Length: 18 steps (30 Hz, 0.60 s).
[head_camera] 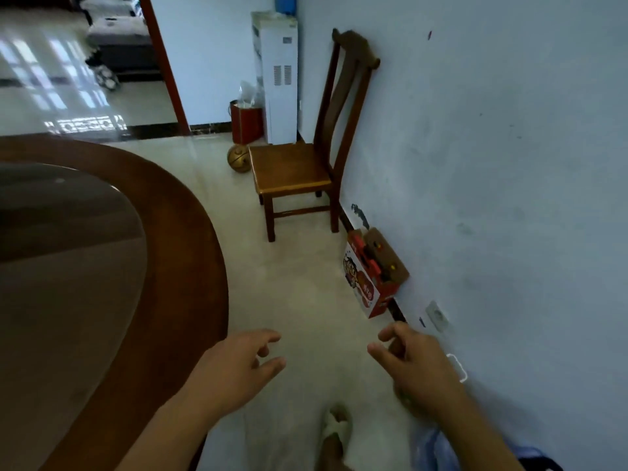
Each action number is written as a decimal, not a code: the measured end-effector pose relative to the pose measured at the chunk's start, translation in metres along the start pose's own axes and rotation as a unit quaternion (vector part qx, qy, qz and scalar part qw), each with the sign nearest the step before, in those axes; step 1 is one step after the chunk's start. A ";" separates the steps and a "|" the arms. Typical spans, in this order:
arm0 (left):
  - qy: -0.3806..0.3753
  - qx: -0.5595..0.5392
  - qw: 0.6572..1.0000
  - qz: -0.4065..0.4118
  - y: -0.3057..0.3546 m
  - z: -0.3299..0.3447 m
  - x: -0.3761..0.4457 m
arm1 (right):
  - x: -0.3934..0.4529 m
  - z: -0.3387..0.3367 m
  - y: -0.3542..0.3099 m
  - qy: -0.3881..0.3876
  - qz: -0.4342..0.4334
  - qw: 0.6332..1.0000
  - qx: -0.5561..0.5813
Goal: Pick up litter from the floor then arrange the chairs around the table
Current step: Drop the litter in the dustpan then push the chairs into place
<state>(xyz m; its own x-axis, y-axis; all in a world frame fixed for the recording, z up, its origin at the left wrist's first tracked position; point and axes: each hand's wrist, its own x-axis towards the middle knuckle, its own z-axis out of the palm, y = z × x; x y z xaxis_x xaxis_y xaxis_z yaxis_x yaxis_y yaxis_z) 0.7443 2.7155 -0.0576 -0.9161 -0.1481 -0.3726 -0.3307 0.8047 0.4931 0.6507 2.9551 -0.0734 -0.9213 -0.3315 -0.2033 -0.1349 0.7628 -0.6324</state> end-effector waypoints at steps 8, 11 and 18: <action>0.058 0.010 0.997 -0.046 0.040 -0.102 0.177 | 0.225 -0.066 -0.021 -0.003 -0.053 0.998 -0.026; 0.085 -0.015 0.994 -0.073 0.042 -0.134 0.230 | 0.299 -0.080 -0.047 -0.018 -0.074 0.997 -0.019; 0.093 -0.025 0.989 -0.109 0.016 -0.193 0.366 | 0.462 -0.084 -0.092 -0.031 -0.105 0.994 -0.021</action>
<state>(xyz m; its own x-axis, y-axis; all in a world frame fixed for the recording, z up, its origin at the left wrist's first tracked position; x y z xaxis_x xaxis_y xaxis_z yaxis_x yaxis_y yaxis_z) 0.3595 2.5635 -0.0342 -0.8458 -0.4225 -0.3257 -0.5320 0.7133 0.4562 0.2067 2.7788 -0.0462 -0.8472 -0.5186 -0.1154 -0.3387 0.6946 -0.6347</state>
